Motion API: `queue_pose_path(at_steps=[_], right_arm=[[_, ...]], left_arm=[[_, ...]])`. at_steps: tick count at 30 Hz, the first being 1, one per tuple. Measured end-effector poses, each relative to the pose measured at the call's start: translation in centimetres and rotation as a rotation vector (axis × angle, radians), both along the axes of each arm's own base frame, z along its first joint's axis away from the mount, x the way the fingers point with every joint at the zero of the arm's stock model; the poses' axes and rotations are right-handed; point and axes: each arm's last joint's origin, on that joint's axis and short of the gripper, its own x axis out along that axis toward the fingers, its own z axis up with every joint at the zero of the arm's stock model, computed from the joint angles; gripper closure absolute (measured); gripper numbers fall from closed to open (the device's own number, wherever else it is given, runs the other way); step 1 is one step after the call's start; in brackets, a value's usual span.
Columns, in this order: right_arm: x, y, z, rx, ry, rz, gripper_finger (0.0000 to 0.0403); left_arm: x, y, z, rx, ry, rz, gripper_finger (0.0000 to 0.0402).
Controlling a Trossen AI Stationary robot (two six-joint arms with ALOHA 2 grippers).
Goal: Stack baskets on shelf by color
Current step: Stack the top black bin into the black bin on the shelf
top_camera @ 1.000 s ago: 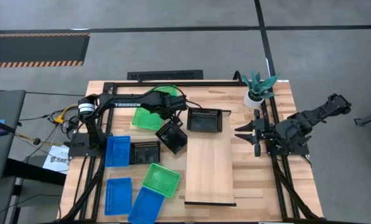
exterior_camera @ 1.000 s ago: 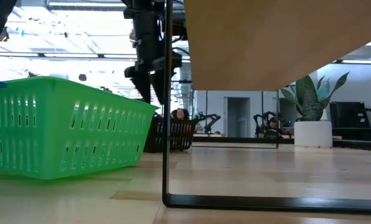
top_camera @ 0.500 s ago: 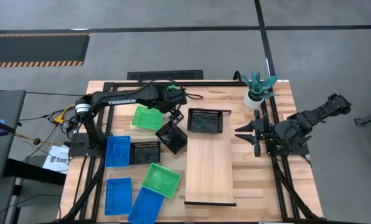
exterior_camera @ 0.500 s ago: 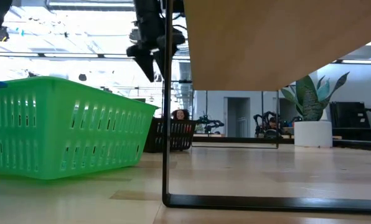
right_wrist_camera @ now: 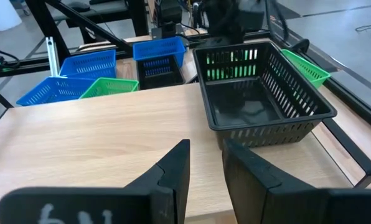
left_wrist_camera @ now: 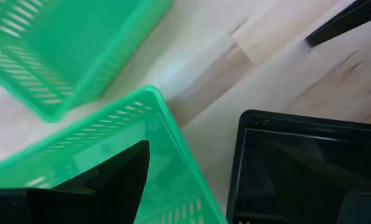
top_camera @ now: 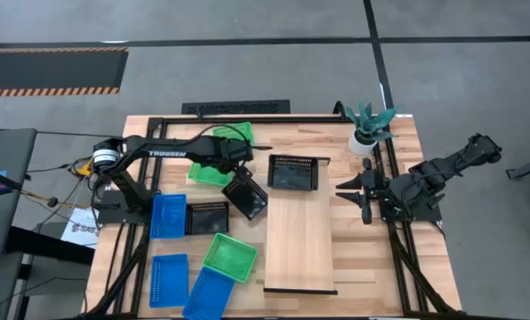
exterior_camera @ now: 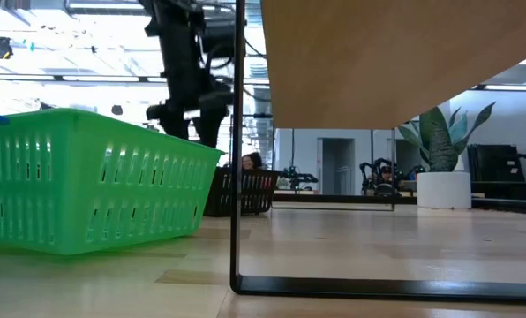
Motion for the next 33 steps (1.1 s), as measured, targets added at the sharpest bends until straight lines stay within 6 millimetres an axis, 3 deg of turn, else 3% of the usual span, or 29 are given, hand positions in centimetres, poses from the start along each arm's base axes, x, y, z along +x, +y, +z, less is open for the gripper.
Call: queue_pose_path(at_steps=[3,19,33], right_arm=[[0.0,0.0,0.0,0.004,0.0,-0.001,0.0285],[-0.1,0.0,-0.2,0.004,0.019,-0.008,0.0285],[-0.2,-0.1,-0.4,0.019,0.041,-0.019,0.0285]], left_arm=[[-0.2,0.0,-0.9,0.0,-0.01,0.007,0.0102],[0.9,-1.6,-0.8,0.002,-0.083,-0.089,0.0105],[-0.3,-2.0,-3.2,-0.113,-0.067,-0.073,0.0176]])
